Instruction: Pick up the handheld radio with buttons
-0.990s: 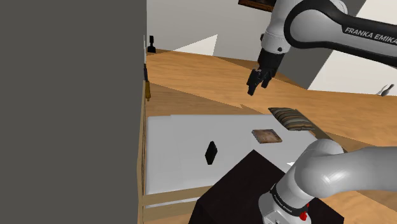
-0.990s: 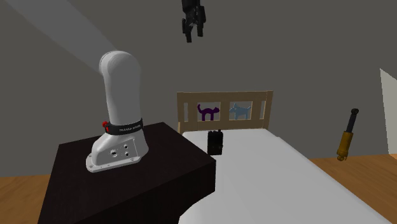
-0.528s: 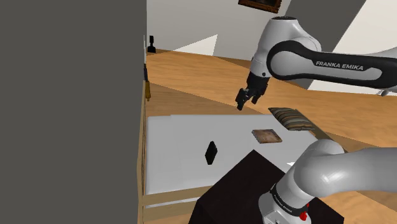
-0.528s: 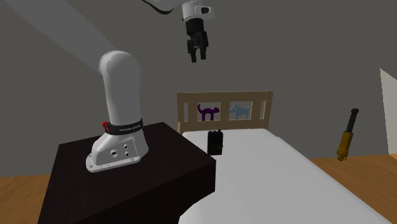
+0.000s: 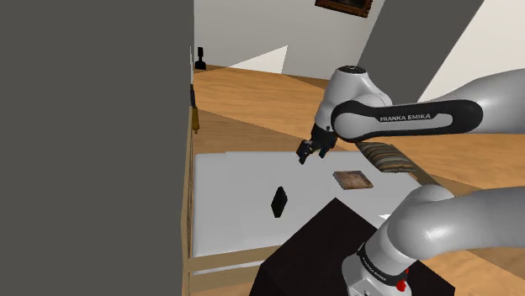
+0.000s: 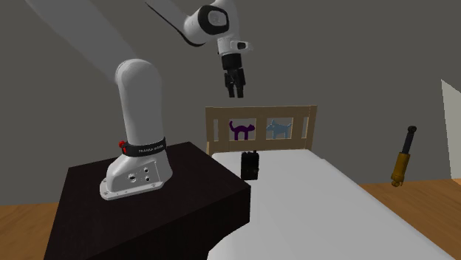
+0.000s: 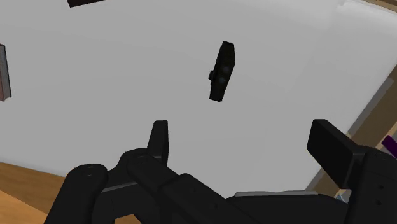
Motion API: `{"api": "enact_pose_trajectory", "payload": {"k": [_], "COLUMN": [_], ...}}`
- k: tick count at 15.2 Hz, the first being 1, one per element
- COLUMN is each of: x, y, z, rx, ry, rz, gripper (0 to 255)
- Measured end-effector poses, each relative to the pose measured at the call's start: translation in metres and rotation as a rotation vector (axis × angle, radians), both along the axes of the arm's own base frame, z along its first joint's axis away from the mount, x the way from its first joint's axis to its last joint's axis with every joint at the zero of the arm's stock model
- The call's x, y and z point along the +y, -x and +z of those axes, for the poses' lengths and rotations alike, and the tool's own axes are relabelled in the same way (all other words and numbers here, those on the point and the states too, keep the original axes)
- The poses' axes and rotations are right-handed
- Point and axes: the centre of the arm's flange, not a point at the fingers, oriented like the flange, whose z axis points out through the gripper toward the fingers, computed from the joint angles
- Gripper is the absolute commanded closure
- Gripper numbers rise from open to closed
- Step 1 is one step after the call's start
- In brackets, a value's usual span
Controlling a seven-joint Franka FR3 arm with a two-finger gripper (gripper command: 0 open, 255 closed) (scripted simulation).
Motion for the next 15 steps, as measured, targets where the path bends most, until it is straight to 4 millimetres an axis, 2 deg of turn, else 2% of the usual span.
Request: {"api": "enact_pose_trajectory", "payload": {"k": [4, 7, 15], "x": [-0.007, -0.003, -0.018], "y": [-0.011, -0.021, -0.045], "z": [-0.05, -0.089, -0.188], "rx": [-0.023, -0.043, -0.094], "ry": [-0.008, -0.015, -0.029], "rz": [-0.054, -0.094, -0.204], "gripper": [0, 0, 0]}}
